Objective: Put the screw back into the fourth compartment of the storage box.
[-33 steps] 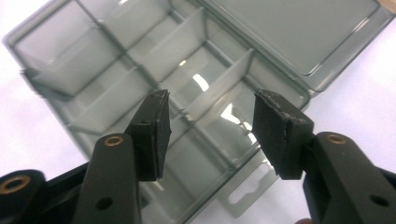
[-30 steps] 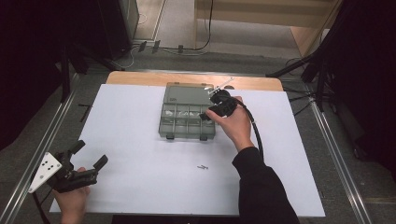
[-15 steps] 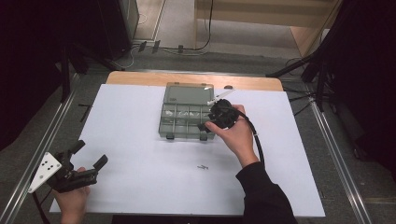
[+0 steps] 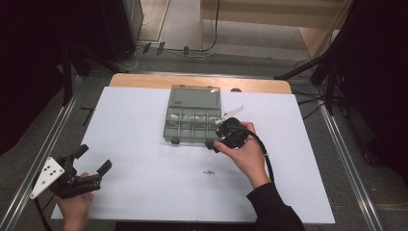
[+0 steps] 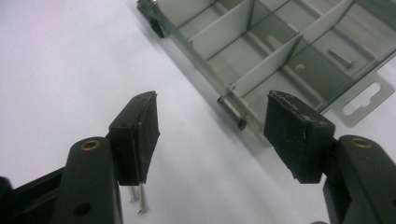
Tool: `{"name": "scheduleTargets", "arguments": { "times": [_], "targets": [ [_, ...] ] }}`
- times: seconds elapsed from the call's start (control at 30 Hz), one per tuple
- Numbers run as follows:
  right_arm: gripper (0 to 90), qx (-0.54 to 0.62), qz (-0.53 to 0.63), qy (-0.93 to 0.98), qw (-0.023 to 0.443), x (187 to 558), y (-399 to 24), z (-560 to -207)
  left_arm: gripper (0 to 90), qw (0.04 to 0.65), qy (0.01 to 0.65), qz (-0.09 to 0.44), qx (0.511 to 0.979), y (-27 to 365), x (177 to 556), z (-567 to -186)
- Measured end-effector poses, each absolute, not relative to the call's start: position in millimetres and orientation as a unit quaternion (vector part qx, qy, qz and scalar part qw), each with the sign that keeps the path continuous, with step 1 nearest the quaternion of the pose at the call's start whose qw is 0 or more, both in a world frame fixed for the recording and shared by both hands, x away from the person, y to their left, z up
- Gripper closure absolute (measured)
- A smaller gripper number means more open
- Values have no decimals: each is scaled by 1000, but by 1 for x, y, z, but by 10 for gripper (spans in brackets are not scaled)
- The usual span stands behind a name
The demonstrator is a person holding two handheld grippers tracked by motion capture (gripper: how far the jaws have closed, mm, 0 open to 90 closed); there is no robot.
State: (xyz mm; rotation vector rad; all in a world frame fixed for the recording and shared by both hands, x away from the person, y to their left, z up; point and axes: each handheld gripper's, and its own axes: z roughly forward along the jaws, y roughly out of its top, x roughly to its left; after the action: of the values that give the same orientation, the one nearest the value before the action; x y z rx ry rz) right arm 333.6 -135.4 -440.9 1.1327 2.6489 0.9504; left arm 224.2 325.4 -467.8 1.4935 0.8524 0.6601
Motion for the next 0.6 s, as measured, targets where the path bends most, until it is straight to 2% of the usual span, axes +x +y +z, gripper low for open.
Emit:
{"name": "scheduleTargets", "arguments": {
  "times": [0.6],
  "targets": [
    [492,367,287,884,20,298,-132,-476,12,606,367,285,646,324,224,-468]
  ]
}}
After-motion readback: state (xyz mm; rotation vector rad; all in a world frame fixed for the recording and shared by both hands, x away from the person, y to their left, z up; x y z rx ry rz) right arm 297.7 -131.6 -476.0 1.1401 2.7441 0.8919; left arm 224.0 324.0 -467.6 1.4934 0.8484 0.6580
